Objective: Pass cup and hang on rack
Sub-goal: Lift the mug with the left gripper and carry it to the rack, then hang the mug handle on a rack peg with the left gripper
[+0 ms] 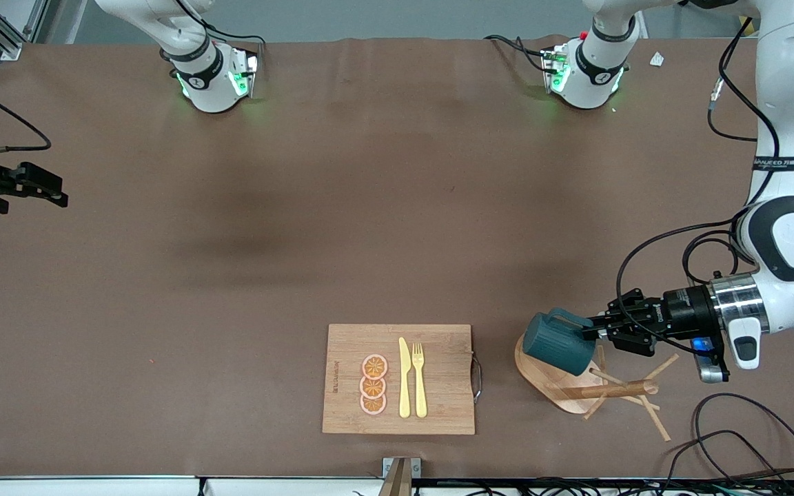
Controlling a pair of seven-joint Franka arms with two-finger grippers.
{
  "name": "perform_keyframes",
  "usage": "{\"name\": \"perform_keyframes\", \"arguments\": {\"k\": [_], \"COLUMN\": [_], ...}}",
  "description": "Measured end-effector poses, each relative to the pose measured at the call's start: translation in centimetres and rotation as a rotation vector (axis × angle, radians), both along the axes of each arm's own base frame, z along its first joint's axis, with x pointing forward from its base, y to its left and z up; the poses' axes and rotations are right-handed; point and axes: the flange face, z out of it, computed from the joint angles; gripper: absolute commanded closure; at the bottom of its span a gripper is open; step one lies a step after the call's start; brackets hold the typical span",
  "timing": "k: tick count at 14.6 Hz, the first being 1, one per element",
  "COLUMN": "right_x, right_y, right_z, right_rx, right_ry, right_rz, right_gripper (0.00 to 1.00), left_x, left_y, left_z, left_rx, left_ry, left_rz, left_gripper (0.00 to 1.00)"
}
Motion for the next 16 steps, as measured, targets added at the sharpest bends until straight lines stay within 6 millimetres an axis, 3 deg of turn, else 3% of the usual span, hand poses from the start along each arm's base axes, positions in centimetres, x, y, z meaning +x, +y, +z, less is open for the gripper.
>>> {"name": "perform_keyframes", "arguments": {"k": [5, 8, 12, 16], "right_x": [0.0, 0.0, 0.0, 0.0], "right_y": [0.1, 0.1, 0.4, 0.4], "right_z": [0.0, 0.0, 0.1, 0.2], "right_rx": [0.0, 0.0, 0.0, 0.0], "right_ry": [0.0, 0.0, 0.002, 0.001], "right_rz": [0.002, 0.002, 0.008, 0.009], "right_gripper": [0.0, 0.0, 0.0, 0.0], "left_x": [0.6, 0.7, 0.9, 1.1], "left_y": [2.9, 4.4, 5.7, 6.5], "left_z": [-2.2, -2.3, -2.5, -4.3], "left_rx": [-0.063, -0.073, -0.113, -0.129], "left_ry": [-0.041, -0.045, -0.056, -0.058], "left_rz": [0.024, 0.047, 0.077, 0.082], "left_gripper": [1.0, 1.0, 1.0, 1.0]}}
